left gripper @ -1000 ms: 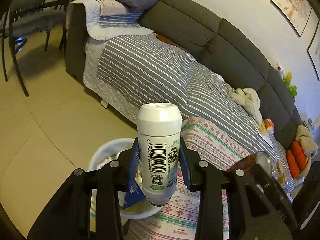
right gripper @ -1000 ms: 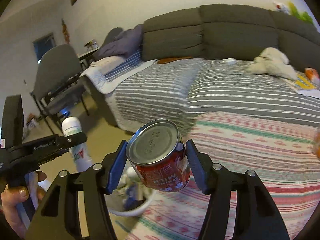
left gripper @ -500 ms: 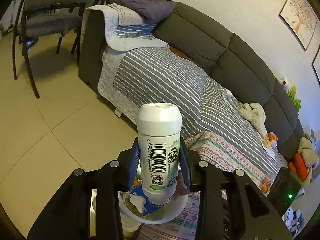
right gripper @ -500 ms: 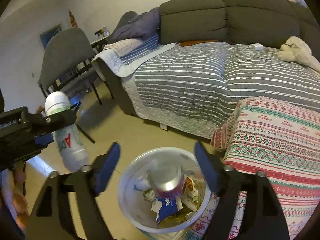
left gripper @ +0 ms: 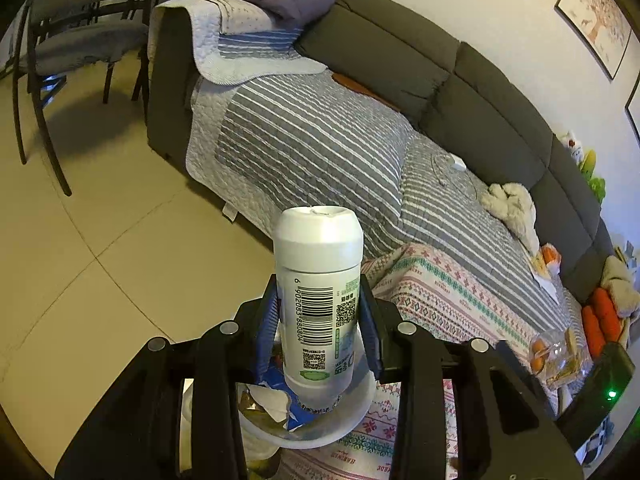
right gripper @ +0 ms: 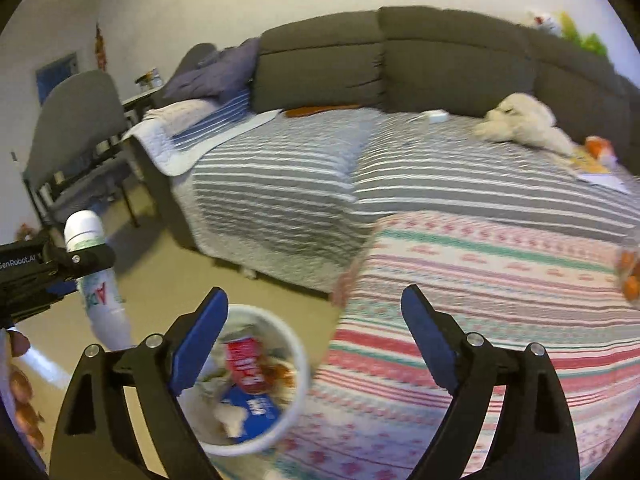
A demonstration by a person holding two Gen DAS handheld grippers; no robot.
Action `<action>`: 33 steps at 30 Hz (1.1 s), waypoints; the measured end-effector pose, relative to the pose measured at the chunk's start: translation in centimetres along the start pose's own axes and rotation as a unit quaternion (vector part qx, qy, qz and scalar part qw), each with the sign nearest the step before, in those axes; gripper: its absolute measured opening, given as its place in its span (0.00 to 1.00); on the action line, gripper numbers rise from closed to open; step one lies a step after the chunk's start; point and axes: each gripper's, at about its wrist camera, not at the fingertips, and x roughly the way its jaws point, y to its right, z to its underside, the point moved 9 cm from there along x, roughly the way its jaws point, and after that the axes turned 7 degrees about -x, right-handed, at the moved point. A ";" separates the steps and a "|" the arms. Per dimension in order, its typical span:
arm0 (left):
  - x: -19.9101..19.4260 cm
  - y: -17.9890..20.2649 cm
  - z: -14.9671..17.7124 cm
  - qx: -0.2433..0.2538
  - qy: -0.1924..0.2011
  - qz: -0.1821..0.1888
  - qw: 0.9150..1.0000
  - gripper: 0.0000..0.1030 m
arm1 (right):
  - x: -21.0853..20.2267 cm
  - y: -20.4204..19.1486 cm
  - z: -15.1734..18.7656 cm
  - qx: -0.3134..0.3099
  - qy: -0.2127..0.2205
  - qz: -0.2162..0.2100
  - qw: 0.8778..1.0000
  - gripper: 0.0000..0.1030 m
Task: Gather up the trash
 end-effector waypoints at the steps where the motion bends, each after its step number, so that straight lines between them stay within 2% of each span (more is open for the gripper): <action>1: 0.3 0.2 0.3 0.005 -0.005 -0.002 1.000 0.34 | -0.3 0.6 0.0 0.001 0.001 0.005 1.000 0.85; 2: 0.5 0.2 0.5 0.008 -0.008 -0.003 1.000 0.34 | -0.5 1.1 0.0 0.004 0.002 0.010 1.000 0.85; 3: 0.9 0.4 0.9 0.016 -0.018 -0.007 1.000 0.40 | -0.7 1.6 0.1 0.007 0.003 0.014 1.000 0.85; 4: 1.3 0.5 1.3 0.022 -0.027 -0.013 0.999 0.55 | -1.0 2.0 0.0 0.009 0.004 0.016 1.000 0.85; 6: 1.8 0.3 2.1 0.025 -0.038 -0.033 0.998 0.73 | -1.6 2.8 0.0 0.015 0.009 0.023 1.000 0.87; 8: 1.9 0.4 2.4 0.031 -0.039 -0.046 0.998 0.76 | -2.5 3.5 0.0 0.017 0.016 0.031 0.999 0.88; 10: 1.6 1.1 2.7 0.042 -0.038 -0.053 0.997 0.89 | -3.3 4.0 -0.1 0.017 0.024 0.039 0.999 0.93; 11: 1.5 1.4 2.8 0.045 -0.037 -0.056 0.997 0.91 | -4.1 4.6 -0.2 0.019 0.034 0.051 0.998 0.94; 18: 0.1 5.6 3.9 0.104 0.005 -0.069 0.992 0.93 | -8.7 8.1 -1.7 0.019 0.072 0.095 0.993 0.94; 24: -2.6 10.2 4.5 0.137 0.087 -0.039 0.986 0.93 | -12.4 12.0 -2.0 0.028 0.087 0.134 0.987 0.94; 26: -3.2 11.9 5.2 0.147 0.103 -0.027 0.983 0.93 | -13.6 13.4 -1.6 0.028 0.090 0.150 0.984 0.94; 29: -3.0 13.6 6.3 0.148 0.094 -0.009 0.985 0.93 | -15.0 15.2 -0.9 0.035 0.093 0.165 0.981 0.94; 31: -2.3 14.5 7.6 0.137 0.073 0.007 0.988 0.93 | -16.1 16.8 -0.2 0.045 0.095 0.180 0.978 0.94; 33: -2.0 15.4 8.5 0.142 0.069 0.006 0.988 0.93 | -16.7 18.3 0.6 0.058 0.094 0.194 0.975 0.94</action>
